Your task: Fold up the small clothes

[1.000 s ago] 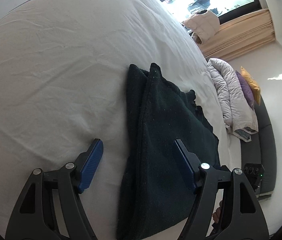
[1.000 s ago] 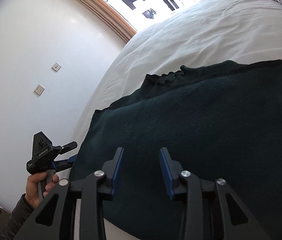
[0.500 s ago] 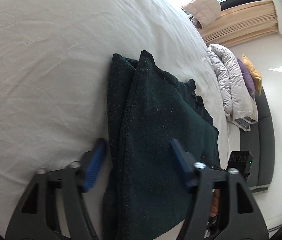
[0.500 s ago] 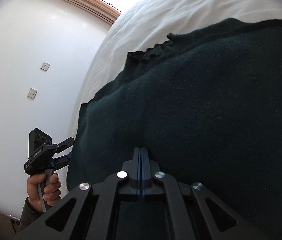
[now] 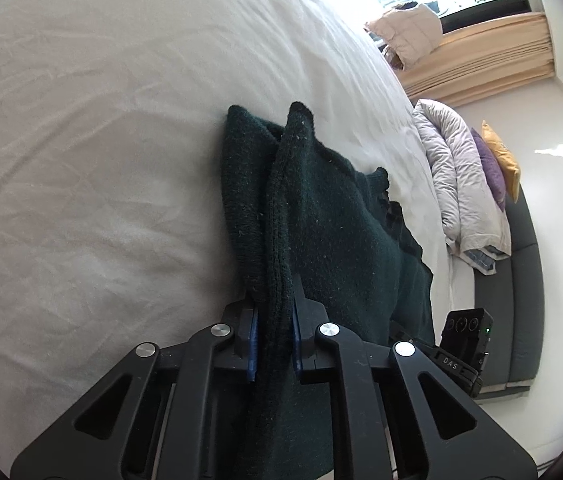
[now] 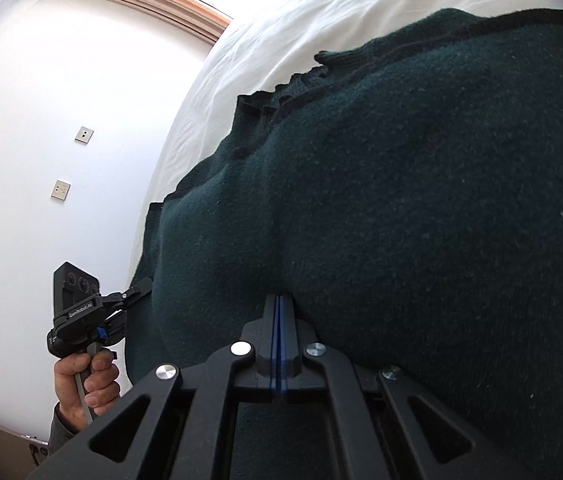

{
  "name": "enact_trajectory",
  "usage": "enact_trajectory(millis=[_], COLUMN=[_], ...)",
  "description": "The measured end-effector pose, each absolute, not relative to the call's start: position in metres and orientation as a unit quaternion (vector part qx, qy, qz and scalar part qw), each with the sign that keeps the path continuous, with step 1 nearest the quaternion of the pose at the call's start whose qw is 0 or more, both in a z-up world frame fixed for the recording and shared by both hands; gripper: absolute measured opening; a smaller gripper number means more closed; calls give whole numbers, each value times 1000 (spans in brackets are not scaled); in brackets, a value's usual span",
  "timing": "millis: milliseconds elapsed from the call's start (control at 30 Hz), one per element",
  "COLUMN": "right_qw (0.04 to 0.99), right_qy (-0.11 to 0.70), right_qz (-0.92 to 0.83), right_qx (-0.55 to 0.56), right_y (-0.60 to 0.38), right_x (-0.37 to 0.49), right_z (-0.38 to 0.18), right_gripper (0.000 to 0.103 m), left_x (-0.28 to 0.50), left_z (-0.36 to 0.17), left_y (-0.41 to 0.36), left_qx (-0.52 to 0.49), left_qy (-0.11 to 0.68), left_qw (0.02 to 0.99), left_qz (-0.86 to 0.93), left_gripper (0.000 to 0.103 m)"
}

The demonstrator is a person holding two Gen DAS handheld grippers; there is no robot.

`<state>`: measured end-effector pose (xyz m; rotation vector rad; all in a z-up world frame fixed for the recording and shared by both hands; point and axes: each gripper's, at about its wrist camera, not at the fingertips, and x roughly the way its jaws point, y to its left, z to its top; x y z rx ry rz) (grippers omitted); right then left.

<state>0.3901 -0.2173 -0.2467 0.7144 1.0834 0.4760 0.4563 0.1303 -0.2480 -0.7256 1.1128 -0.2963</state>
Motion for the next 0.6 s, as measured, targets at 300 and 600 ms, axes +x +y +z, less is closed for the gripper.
enact_trajectory(millis=[300,600], right_qw=[769,748], right_qy=[489,477], right_qz=[218,250], right_qx=[350,389], right_y=[-220,-239], right_x=[390,388], right_z=[-258,-262], right_gripper=[0,0], left_x=[448,458], left_z=[-172,-128], left_y=[85,-29], left_qx=[-277,-218], left_qy=[475,484], left_qw=[819,823], left_qz=[-166,-205], left_gripper=[10,10])
